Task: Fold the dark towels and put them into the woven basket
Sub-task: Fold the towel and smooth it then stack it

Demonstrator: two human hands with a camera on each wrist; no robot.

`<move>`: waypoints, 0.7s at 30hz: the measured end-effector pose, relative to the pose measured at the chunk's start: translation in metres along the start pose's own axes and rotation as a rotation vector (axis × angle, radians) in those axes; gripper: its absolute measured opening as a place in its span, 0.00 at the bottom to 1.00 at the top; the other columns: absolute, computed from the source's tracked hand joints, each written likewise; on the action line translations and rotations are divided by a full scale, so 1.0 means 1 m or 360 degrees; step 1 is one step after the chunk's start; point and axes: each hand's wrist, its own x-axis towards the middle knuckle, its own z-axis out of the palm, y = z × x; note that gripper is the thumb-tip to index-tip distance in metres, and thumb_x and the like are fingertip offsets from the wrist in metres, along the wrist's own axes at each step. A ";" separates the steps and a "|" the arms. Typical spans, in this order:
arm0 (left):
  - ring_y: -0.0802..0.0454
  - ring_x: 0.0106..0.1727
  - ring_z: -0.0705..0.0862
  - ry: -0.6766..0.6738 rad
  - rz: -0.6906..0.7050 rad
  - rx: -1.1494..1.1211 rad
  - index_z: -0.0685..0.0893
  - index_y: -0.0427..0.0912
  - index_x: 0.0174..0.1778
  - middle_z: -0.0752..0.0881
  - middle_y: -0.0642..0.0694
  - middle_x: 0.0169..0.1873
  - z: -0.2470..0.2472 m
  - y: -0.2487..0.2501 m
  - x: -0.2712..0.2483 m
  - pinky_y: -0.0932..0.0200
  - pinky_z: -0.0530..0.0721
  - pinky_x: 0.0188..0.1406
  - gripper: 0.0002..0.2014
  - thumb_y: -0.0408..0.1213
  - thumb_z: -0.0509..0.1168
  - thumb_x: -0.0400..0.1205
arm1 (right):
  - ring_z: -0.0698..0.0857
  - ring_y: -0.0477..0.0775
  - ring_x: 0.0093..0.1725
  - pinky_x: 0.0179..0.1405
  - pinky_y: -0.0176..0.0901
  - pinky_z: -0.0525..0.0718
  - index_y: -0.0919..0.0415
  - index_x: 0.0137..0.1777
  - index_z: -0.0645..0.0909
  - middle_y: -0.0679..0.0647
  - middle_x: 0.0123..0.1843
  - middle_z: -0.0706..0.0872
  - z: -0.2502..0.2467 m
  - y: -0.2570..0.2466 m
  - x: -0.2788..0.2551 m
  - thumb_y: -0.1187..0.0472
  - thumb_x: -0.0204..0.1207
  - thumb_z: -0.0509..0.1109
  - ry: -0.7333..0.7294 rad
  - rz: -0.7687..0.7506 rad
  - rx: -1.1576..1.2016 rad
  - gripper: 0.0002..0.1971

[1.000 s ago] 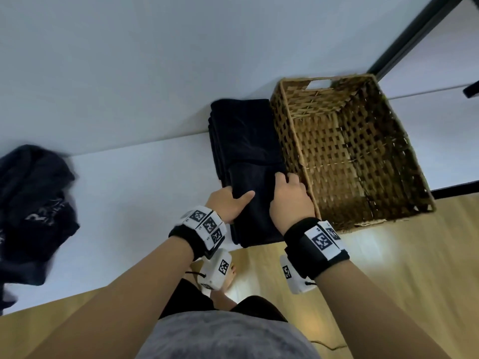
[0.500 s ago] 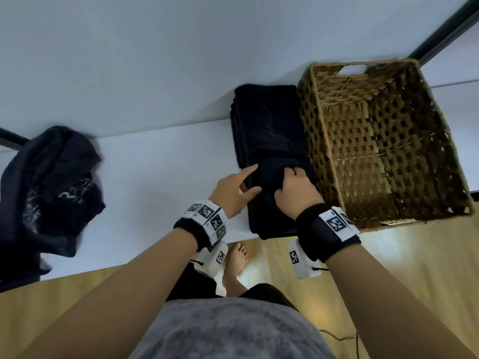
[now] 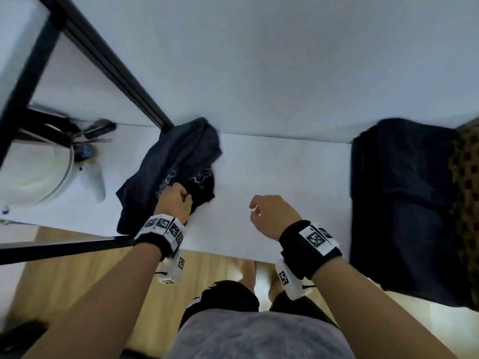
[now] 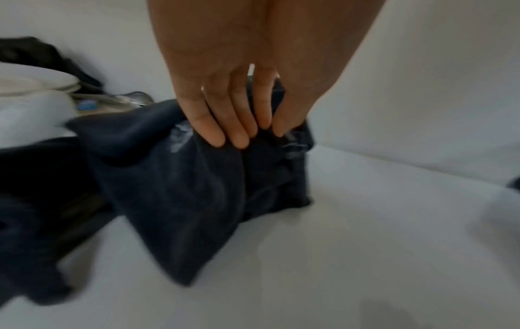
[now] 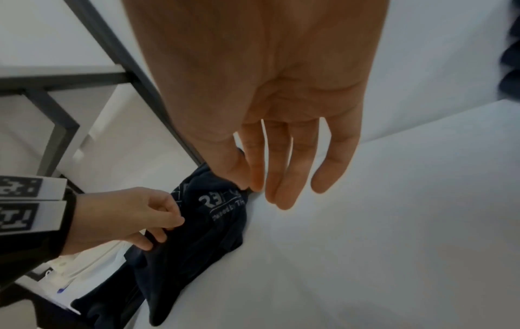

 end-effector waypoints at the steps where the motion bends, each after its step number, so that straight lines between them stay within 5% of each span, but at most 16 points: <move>1: 0.38 0.50 0.82 0.0083 -0.0067 0.0003 0.78 0.36 0.51 0.79 0.35 0.55 -0.005 -0.011 0.006 0.48 0.81 0.52 0.10 0.37 0.70 0.80 | 0.84 0.57 0.59 0.60 0.49 0.83 0.55 0.66 0.79 0.54 0.62 0.85 0.006 -0.009 0.007 0.57 0.83 0.60 -0.0041 -0.0012 0.0003 0.15; 6: 0.33 0.53 0.80 0.0401 -0.0302 -0.0161 0.74 0.35 0.55 0.72 0.33 0.59 -0.020 -0.036 0.022 0.41 0.84 0.54 0.27 0.36 0.82 0.68 | 0.85 0.58 0.58 0.60 0.48 0.83 0.54 0.65 0.81 0.56 0.63 0.84 0.021 -0.038 0.036 0.57 0.82 0.61 -0.0096 -0.0007 0.0031 0.15; 10: 0.32 0.53 0.83 0.0265 -0.0214 -0.0201 0.80 0.32 0.51 0.83 0.31 0.52 -0.029 -0.039 0.029 0.45 0.82 0.52 0.12 0.37 0.70 0.80 | 0.85 0.59 0.56 0.59 0.48 0.84 0.54 0.65 0.81 0.57 0.64 0.83 0.020 -0.051 0.042 0.57 0.81 0.61 -0.0087 0.0029 0.0027 0.15; 13: 0.32 0.50 0.83 0.0296 -0.0104 -0.0248 0.79 0.34 0.44 0.86 0.32 0.44 -0.042 -0.027 0.025 0.43 0.82 0.52 0.10 0.40 0.65 0.84 | 0.85 0.58 0.56 0.60 0.47 0.83 0.53 0.64 0.82 0.57 0.65 0.83 0.009 -0.060 0.042 0.57 0.81 0.61 -0.0026 -0.0001 0.0061 0.14; 18: 0.35 0.51 0.83 0.0343 0.0074 -0.0451 0.81 0.35 0.51 0.87 0.34 0.46 -0.094 0.008 0.009 0.56 0.75 0.50 0.14 0.44 0.61 0.87 | 0.84 0.50 0.47 0.47 0.34 0.78 0.52 0.60 0.84 0.52 0.57 0.87 -0.025 -0.084 0.027 0.58 0.80 0.64 0.0198 -0.0152 0.0235 0.12; 21: 0.51 0.41 0.78 0.0397 0.0268 -0.0696 0.80 0.46 0.43 0.84 0.51 0.37 -0.137 0.040 -0.007 0.69 0.67 0.35 0.10 0.46 0.61 0.86 | 0.82 0.44 0.43 0.40 0.25 0.74 0.51 0.62 0.82 0.47 0.54 0.87 -0.052 -0.104 0.005 0.58 0.80 0.67 0.0400 -0.0324 0.0402 0.12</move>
